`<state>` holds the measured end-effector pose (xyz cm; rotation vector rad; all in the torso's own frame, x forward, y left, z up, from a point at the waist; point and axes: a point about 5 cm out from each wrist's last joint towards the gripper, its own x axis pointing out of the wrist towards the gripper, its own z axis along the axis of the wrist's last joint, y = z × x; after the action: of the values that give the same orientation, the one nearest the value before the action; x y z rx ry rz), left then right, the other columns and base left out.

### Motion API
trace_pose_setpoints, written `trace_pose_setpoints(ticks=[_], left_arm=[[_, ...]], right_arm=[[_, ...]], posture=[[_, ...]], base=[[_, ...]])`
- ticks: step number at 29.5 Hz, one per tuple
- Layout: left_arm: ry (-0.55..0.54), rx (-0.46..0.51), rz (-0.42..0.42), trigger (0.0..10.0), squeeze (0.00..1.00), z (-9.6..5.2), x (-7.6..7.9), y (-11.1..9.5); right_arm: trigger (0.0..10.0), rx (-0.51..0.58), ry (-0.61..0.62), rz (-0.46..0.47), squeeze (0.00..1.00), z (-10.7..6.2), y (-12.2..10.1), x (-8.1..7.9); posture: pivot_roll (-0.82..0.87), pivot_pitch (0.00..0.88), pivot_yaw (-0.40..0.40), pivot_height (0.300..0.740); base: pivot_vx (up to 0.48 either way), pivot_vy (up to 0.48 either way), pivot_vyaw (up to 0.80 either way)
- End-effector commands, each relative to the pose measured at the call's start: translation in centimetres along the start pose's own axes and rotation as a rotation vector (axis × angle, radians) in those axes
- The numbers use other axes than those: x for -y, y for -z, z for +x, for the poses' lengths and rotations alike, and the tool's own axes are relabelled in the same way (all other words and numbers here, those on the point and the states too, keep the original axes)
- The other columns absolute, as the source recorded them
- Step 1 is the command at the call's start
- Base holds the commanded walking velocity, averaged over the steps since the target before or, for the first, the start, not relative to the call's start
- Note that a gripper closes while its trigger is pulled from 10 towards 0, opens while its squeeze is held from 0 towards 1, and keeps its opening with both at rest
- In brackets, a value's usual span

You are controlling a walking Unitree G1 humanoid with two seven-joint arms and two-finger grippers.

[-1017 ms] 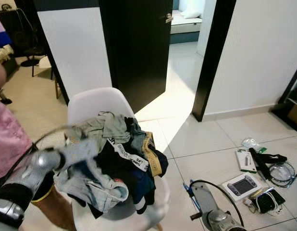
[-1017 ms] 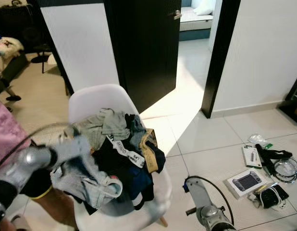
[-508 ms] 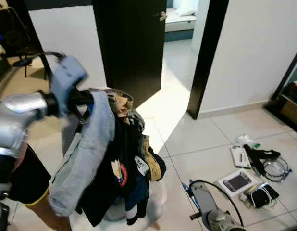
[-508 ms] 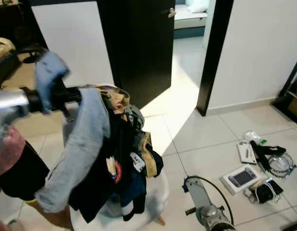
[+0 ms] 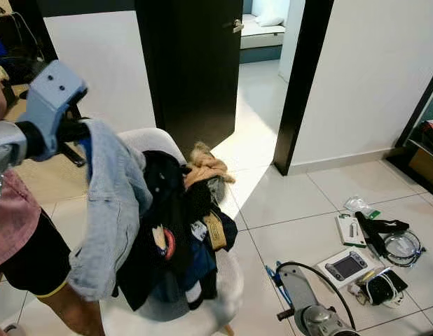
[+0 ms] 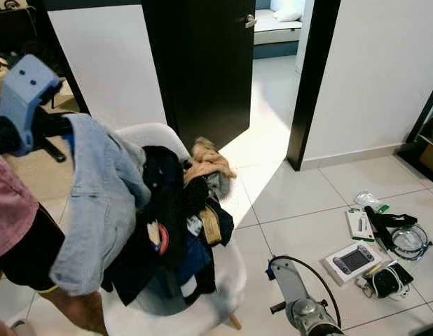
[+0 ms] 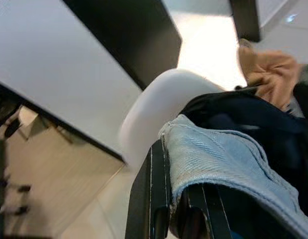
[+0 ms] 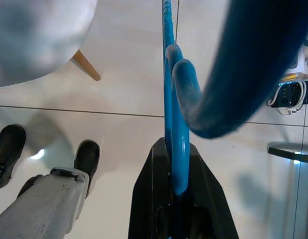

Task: Hang hanger

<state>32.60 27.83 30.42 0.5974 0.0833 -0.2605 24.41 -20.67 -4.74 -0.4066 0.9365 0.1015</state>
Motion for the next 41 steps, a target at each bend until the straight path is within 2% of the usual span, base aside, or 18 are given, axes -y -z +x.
trace_pose_setpoints(ticks=[1,2,3,4,5,6,7,8,9,12,13,14,15,16,17,19,23,41], left_arm=[[-0.208,-0.048,0.048,0.0,0.0,-1.1,-3.0,-0.4],[-0.208,-0.048,0.048,0.0,0.0,-1.1,-3.0,-0.4],[-0.315,-0.044,0.058,1.3,0.0,-1.5,-4.3,-0.9],[-0.315,-0.044,0.058,1.3,0.0,-1.5,-4.3,-0.9],[-0.386,0.008,0.052,3.0,0.0,-1.8,-5.1,-2.0],[-0.386,0.008,0.052,3.0,0.0,-1.8,-5.1,-2.0],[-0.406,0.087,0.02,3.6,0.0,-1.9,-5.2,-3.5],[-0.406,0.087,0.02,3.6,0.0,-1.9,-5.2,-3.5],[-0.367,0.176,-0.021,6.3,0.0,-1.8,-4.6,-4.9],[-0.367,0.176,-0.021,6.3,0.0,-1.8,-4.6,-4.9],[-0.324,0.252,-0.075,7.9,0.0,-1.7,-4.0,-6.1],[-0.324,0.252,-0.075,7.9,0.0,-1.7,-4.0,-6.1],[-0.258,0.352,-0.169,9.7,0.0,-1.9,-3.5,-7.8],[-0.258,0.352,-0.169,9.7,0.0,-1.9,-3.5,-7.8],[-0.183,0.444,-0.231,10.0,0.0,-2.3,-3.0,-9.3],[-0.183,0.444,-0.231,10.0,0.0,-2.3,-3.0,-9.3],[-0.031,0.587,-0.311,10.0,0.0,-3.3,-1.9,-12.0],[0.056,0.609,-0.405,10.0,0.0,-2.8,0.2,-12.3]], right_arm=[[10.0,0.0,-0.007,-0.009,0.0,0.0,0.0,-0.2],[10.0,0.0,-0.007,-0.009,0.0,0.0,0.0,-0.2],[10.0,0.0,-0.007,-0.01,0.0,0.0,0.0,-0.1],[10.0,0.0,-0.007,-0.01,0.0,0.0,0.0,-0.1],[10.0,-0.001,-0.007,-0.011,0.0,0.0,0.0,-0.1],[10.0,-0.001,-0.007,-0.011,0.0,0.0,0.0,-0.1],[10.0,-0.001,-0.008,-0.012,0.0,0.0,0.0,-0.1],[10.0,-0.001,-0.008,-0.012,0.0,0.0,0.0,-0.1],[10.0,-0.001,-0.008,-0.013,0.0,0.0,0.0,-0.1],[10.0,-0.001,-0.008,-0.013,0.0,0.0,0.0,-0.1],[10.0,-0.001,-0.008,-0.013,0.0,0.0,0.0,-0.1],[10.0,-0.001,-0.008,-0.013,0.0,0.0,0.0,-0.1],[10.0,-0.001,-0.008,-0.013,0.0,0.0,0.0,-0.1],[10.0,-0.001,-0.008,-0.013,0.0,0.0,0.0,-0.1],[10.0,-0.001,-0.008,-0.013,0.0,0.0,0.0,-0.1],[10.0,-0.001,-0.008,-0.013,0.0,0.0,0.0,-0.1],[10.0,-0.001,-0.009,-0.013,0.0,0.0,-0.1,-0.1],[10.0,0.0,-0.009,-0.008,0.0,0.0,0.0,-0.1]], posture=[[0.06,0.0,0.01,0.74],[0.06,0.0,0.01,0.74],[0.06,0.0,0.01,0.74],[0.06,0.0,0.01,0.74],[0.06,0.0,0.01,0.74],[0.06,0.0,0.01,0.74],[0.06,0.0,0.005,0.74],[0.06,0.0,0.005,0.74],[0.06,0.0,0.005,0.74],[0.06,0.0,0.005,0.74],[0.06,0.0,0.004,0.74],[0.06,0.0,0.004,0.74],[0.06,0.0,0.006,0.74],[0.06,0.0,0.006,0.74],[0.06,0.0,0.006,0.74],[0.06,0.0,0.006,0.74],[0.07,0.0,0.006,0.74],[0.06,0.0,0.005,0.74]], base=[[0.0,0.0,0.0],[0.0,0.0,0.0],[0.0,0.0,0.0],[0.0,0.0,0.0],[0.0,0.0,0.0],[0.0,0.0,0.0],[0.0,0.0,0.0],[0.0,0.0,0.0],[0.0,0.0,0.0],[0.0,0.0,0.0],[0.0,0.0,0.0],[0.0,0.0,0.0],[0.0,0.0,0.0],[0.0,0.0,0.0],[0.0,0.0,0.0],[0.0,0.0,0.0],[-0.383,0.0,0.0],[-0.457,0.0,0.0]])
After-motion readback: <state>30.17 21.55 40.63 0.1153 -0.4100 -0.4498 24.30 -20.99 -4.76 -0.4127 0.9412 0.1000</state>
